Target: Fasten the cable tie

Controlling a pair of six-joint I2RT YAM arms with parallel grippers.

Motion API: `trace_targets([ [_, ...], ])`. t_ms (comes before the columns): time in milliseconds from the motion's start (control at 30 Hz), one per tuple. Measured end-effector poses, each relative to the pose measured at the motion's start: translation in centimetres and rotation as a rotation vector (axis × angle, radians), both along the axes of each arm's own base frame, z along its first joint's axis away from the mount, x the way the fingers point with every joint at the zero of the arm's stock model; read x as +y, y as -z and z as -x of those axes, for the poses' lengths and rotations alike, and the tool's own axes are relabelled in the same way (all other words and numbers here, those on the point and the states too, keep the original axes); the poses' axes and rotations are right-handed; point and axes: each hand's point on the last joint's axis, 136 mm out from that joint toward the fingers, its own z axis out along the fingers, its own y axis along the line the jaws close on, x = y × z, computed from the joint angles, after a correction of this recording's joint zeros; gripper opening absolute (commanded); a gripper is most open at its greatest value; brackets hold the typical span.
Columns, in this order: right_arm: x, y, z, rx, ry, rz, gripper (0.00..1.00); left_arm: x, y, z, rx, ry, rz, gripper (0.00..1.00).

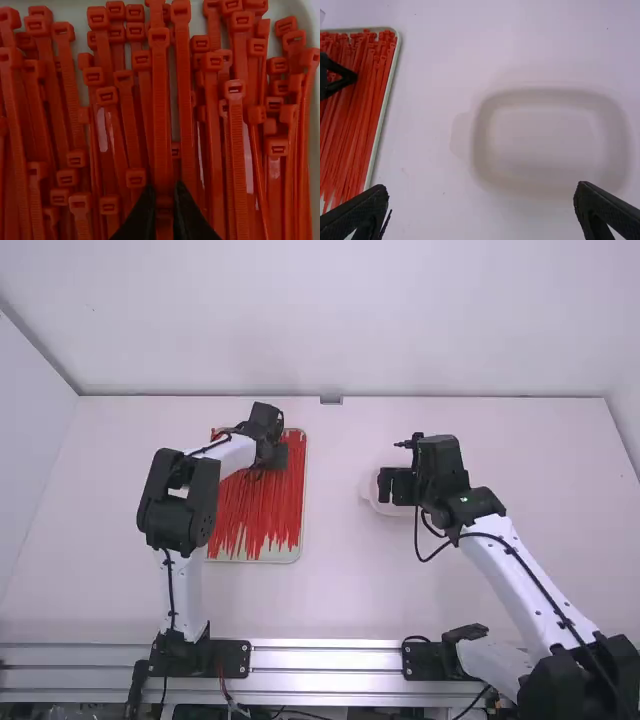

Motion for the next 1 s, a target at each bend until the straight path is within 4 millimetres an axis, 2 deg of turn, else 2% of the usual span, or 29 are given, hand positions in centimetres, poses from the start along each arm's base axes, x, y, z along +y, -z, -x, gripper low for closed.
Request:
trace_targets([
  [200,0.0,0.0,0.0,-0.001,0.002,0.002,0.99,0.5,-0.2,0.3,0.027,-0.012,-0.029,0.02],
  [367,-0.1,0.0,0.0,-0.001,0.003,0.002,0.99,0.7,-1.9,-0.3,0.034,-0.021,-0.050,0.02],
  [433,0.0,0.0,0.0,-0.001,0.003,0.002,0.99,0.6,-3.4,-1.2,0.013,-0.023,-0.050,0.02],
  [533,0.0,0.0,0.0,-0.001,0.002,0.002,0.99,0.5,-4.7,-1.8,0.002,-0.023,-0.047,0.02],
  [800,0.0,-0.1,-0.1,-0.006,0.001,-0.002,0.99,0.6,-6.8,-2.3,-0.001,-0.049,-0.046,0.02],
  [867,0.1,-0.3,-0.3,-0.017,0.003,-0.006,0.99,0.9,-7.8,-2.5,-0.026,-0.076,-0.046,0.02],
  [967,0.5,-0.8,-0.7,-0.038,-0.011,-0.028,0.99,1.1,-11.3,-3.1,-0.110,-0.104,-0.031,0.02],
  [1000,0.6,-0.8,-0.7,-0.041,-0.013,-0.030,0.99,1.1,-11.7,-3.1,-0.117,-0.104,-0.029,0.02],
])
